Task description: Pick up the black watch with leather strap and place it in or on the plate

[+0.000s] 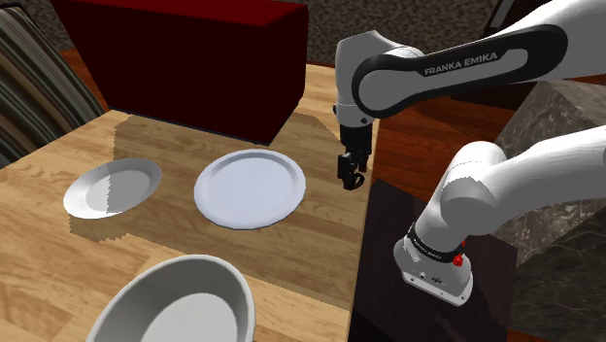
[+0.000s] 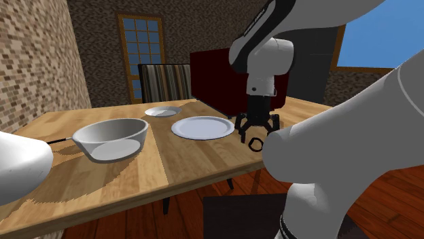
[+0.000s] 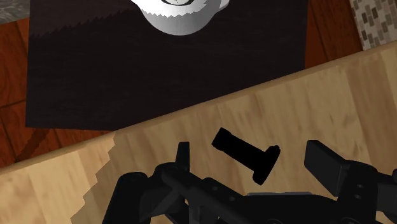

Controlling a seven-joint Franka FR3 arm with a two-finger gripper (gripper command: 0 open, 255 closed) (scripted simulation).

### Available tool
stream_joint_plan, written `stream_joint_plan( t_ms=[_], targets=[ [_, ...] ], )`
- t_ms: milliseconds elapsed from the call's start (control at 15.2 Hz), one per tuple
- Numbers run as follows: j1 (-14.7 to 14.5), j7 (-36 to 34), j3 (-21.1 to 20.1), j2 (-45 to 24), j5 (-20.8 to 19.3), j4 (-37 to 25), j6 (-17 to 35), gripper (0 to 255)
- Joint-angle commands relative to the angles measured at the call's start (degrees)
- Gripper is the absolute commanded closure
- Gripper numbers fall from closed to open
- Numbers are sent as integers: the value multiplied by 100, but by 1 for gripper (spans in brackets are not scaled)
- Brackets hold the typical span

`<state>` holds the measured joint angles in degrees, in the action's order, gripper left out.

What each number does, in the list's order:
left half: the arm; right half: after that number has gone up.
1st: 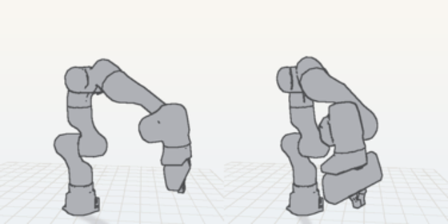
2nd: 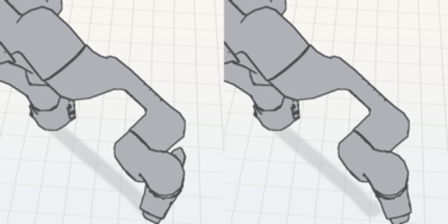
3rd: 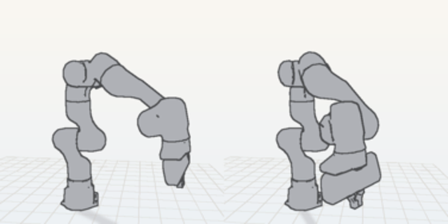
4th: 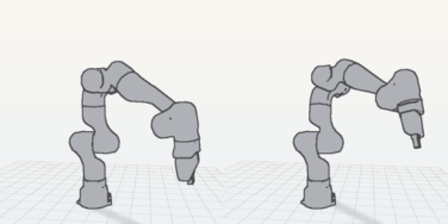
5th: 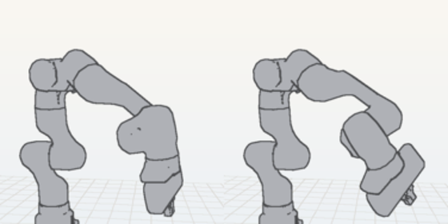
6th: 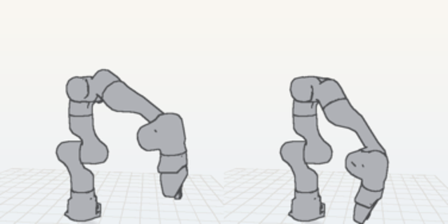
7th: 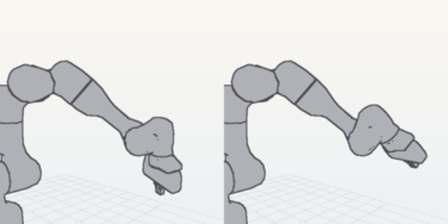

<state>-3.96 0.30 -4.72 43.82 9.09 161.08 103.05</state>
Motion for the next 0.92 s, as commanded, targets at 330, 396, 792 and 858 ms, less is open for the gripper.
stream_joint_plan(
  t_ms=[330, 396, 792, 858],
  targets=[
    [-12, 4, -17, -19, 22, 115, 138, 0],
    [-12, 4, -17, -19, 22, 115, 138, 0],
    [-12, 4, -17, -19, 22, 115, 137, 255],
    [-12, 4, -17, -19, 22, 115, 137, 255]
  ],
)
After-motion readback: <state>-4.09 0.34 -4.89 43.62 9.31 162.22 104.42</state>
